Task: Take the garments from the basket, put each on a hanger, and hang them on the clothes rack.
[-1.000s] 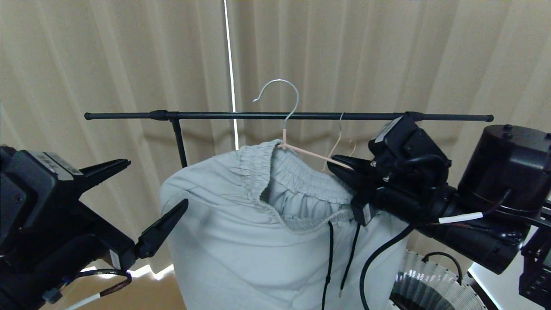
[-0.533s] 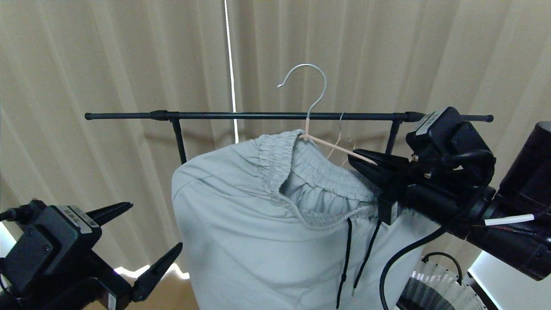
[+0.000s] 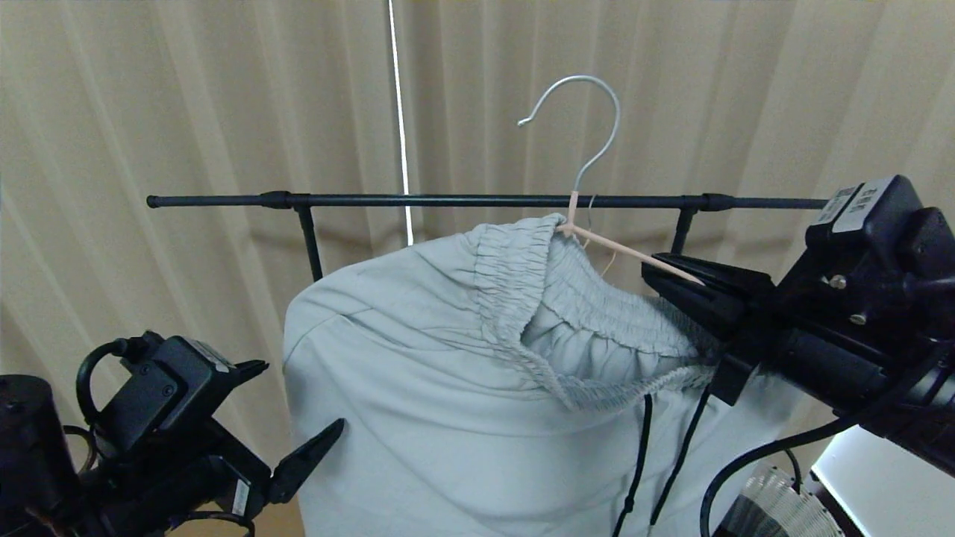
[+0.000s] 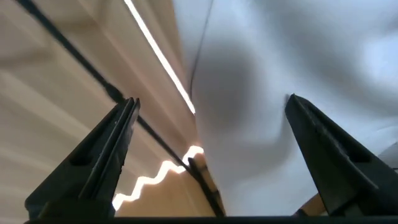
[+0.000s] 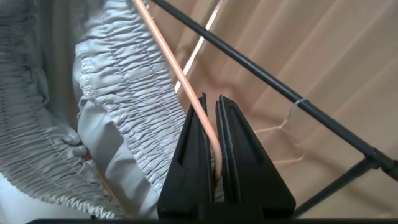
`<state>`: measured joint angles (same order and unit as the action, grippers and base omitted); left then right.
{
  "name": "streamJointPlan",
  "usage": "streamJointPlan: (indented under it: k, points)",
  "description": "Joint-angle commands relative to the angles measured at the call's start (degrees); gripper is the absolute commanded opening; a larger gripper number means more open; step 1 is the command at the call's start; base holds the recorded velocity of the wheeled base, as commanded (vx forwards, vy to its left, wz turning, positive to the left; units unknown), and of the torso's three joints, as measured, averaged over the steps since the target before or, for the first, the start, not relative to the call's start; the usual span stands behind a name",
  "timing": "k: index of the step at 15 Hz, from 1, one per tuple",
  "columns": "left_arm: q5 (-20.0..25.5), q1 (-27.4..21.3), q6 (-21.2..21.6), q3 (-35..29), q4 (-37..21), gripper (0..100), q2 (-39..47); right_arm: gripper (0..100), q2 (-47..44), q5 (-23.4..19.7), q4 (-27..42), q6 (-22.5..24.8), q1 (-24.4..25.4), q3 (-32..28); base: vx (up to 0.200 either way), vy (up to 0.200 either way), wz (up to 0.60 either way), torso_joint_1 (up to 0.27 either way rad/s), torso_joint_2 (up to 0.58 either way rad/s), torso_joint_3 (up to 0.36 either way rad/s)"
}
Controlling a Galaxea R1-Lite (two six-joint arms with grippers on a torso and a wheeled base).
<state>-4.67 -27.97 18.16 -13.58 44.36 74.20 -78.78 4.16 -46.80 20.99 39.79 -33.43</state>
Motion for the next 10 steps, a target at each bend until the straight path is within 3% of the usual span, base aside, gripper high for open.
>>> streamJointPlan:
  k: [1,2,8,10]
  points:
    - [0.19,0.02,-0.06,-0.04,0.02,100,1.21,0,1.87,-0.03,0.04,0.01,0.02,0.38,0.0,0.0,0.0,0.0,0.0,0.0]
    - [0.27,-0.07,-0.06,-0.13,0.02,0,1.29,0,2.22,-0.03,0.04,0.01,0.02,0.73,0.0,0.0,0.0,0.0,0.0,0.0]
    - [0.36,0.81,-0.06,-0.48,0.2,0,1.73,0,2.4,0.06,0.04,-0.07,-1.12,1.26,0.0,0.0,0.0,0.0,0.0,0.0]
    - [0.36,4.76,0.73,-0.48,0.2,0,1.47,0,2.13,0.06,0.13,0.01,-3.14,1.26,0.0,0.0,0.0,0.0,0.0,0.0]
